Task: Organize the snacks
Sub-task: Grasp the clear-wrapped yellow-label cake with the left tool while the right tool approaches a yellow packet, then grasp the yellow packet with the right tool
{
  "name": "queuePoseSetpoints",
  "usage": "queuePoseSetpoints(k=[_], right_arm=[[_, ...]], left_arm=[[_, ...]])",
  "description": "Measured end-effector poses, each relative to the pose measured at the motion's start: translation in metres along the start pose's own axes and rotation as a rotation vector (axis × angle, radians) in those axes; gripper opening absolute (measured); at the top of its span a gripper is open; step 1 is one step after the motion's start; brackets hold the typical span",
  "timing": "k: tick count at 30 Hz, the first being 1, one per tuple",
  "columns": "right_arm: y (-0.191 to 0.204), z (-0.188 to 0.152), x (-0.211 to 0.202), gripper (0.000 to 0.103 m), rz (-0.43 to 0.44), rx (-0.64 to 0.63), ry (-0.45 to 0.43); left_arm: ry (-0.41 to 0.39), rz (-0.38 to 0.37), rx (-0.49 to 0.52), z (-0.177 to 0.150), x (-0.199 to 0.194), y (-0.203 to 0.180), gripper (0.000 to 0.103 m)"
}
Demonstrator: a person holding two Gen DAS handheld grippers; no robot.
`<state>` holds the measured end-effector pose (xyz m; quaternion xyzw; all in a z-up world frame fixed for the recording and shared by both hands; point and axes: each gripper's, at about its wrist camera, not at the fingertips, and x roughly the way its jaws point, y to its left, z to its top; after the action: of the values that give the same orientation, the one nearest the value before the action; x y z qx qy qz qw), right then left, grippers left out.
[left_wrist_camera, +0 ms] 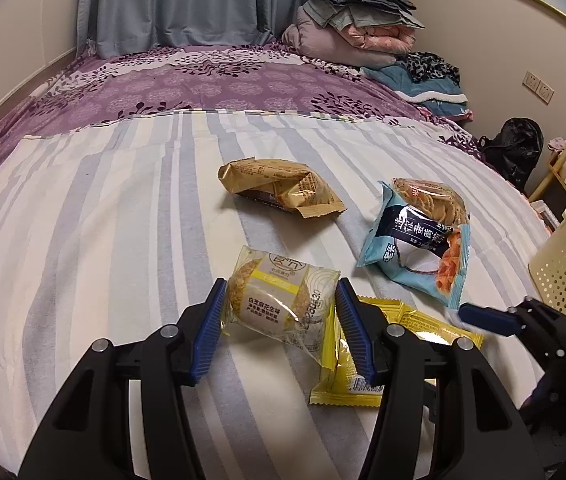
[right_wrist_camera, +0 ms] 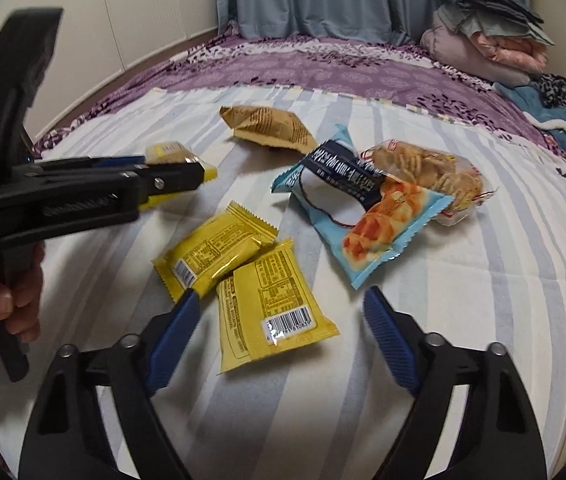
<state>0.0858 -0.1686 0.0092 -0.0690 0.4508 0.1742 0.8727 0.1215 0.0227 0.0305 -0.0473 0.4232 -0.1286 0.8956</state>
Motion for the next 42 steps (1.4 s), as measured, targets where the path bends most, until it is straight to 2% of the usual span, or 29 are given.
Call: queuePoseSetpoints(k=[1,3,4,5,8,18,19,20,24,30,32,33,37,42], right_arm=[[0.0,0.0,0.004,0.068,-0.003,-0.003,0.016],[0.001,-0.001,0.004,0.065,-0.008,-0.006,0.015],[0.001,-0.001,0.003,0.057,-0.01,-0.009,0.013],[0.002,-0.001,0.002,0.055,-0.012,-0.01,0.012],[0.002,-0.004,-0.002,0.05,-0.004,0.004,0.008],[-0.009,-0.018,-0.042,0.047,0.015,0.079,-0.046],[-0.011,-0.019,-0.046,0.036,0.017,0.085,-0.05],[-0.013,-0.019,-0.05,0.035,0.022,0.094,-0.054],[-0.019,-0.025,-0.066,0.035,0.024,0.118,-0.077],[-0.027,-0.029,-0.063,0.037,0.049,0.159,-0.073],[-0.028,-0.027,-0.057,0.05,0.048,0.164,-0.068],[-0.027,-0.027,-0.053,0.051,0.05,0.162,-0.066],[-0.013,-0.024,-0.03,0.051,0.05,0.11,-0.012],[0.0,-0.023,-0.012,0.052,-0.008,0.036,0.024]], left_arm=[[-0.001,0.001,0.0,-0.001,-0.001,0.0,0.056],[-0.001,0.001,-0.002,-0.001,-0.002,0.001,0.056],[-0.001,0.001,-0.002,-0.001,-0.002,0.001,0.056],[0.0,0.003,-0.004,-0.001,-0.003,0.001,0.056],[0.0,0.004,-0.007,-0.001,-0.007,0.002,0.056],[-0.011,0.003,-0.006,-0.005,-0.018,-0.004,0.056],[-0.015,0.001,-0.004,-0.005,-0.021,-0.005,0.056],[-0.019,0.0,-0.002,-0.005,-0.024,-0.008,0.056],[-0.037,-0.004,0.011,-0.005,-0.035,-0.018,0.056],[-0.055,-0.007,0.026,-0.006,-0.049,-0.03,0.056],[-0.057,-0.005,0.03,-0.006,-0.053,-0.032,0.056],[-0.058,-0.005,0.032,-0.007,-0.054,-0.033,0.056],[-0.063,-0.001,0.033,-0.009,-0.06,-0.033,0.056],[-0.064,0.01,0.024,-0.01,-0.063,-0.028,0.056]])
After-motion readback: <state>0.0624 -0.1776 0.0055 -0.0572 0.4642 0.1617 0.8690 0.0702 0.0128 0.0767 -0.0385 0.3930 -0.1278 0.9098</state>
